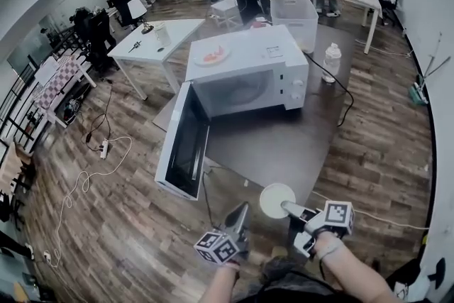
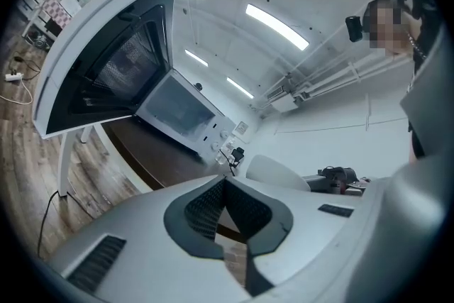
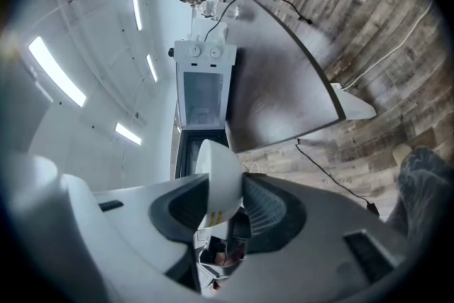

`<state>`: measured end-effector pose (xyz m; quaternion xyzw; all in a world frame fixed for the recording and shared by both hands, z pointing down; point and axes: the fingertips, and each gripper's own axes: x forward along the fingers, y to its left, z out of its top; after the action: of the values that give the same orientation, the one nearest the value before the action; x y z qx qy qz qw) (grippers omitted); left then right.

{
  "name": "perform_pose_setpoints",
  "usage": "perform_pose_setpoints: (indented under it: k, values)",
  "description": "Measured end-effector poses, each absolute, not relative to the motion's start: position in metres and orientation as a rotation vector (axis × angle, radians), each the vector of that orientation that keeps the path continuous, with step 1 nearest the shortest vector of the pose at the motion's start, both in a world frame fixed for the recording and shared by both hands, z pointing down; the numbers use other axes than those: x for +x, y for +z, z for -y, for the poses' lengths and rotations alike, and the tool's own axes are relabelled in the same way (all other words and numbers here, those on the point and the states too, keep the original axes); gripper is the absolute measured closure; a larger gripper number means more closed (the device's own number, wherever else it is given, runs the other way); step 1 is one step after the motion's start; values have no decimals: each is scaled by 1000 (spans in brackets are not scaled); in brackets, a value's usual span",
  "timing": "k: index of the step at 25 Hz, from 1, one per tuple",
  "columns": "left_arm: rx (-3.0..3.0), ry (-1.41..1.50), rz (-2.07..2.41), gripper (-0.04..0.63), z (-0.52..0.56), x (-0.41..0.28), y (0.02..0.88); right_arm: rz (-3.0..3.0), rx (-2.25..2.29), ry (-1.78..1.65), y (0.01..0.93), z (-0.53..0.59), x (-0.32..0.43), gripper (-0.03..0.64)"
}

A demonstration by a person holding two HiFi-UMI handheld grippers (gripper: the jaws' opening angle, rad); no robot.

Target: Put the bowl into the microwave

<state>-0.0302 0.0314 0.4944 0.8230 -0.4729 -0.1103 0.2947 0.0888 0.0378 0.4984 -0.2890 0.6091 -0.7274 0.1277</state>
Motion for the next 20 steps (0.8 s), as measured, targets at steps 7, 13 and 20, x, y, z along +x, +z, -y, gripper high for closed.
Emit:
perform_pose_setpoints:
  k: [7, 13, 20]
  values:
    - [2193, -289, 1284, 592, -5, -27, 494, -1797, -807, -2150, 504, -7, 88, 477]
    - [2182, -277, 1306, 593, 11, -28, 502, -1805, -812, -2158, 511, 15, 87, 477]
    - [2182, -263, 1333, 593, 36, -30, 504, -1798, -836, -2161, 517, 43, 81, 477]
